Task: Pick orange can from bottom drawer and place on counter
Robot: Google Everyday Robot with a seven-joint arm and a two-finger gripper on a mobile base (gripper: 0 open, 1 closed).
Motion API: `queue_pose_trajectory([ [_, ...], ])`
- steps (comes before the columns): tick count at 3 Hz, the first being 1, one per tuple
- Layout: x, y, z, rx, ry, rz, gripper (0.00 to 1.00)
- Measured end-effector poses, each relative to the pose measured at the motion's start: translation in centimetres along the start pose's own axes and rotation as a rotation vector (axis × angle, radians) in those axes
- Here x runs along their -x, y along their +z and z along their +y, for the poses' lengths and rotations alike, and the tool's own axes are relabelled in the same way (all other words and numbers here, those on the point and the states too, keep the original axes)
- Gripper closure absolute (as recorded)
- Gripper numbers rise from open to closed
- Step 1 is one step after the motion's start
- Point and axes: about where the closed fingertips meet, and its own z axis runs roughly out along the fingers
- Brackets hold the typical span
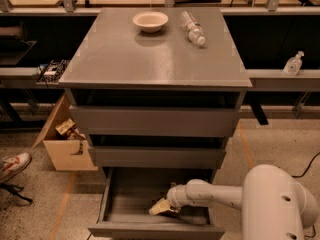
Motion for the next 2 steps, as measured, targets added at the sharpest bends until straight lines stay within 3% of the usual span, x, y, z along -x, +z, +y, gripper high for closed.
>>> queue_pose_trajectory([
  [2, -2.6, 1.8, -2.0, -0.085, -0.018, 0.036, 0.00],
])
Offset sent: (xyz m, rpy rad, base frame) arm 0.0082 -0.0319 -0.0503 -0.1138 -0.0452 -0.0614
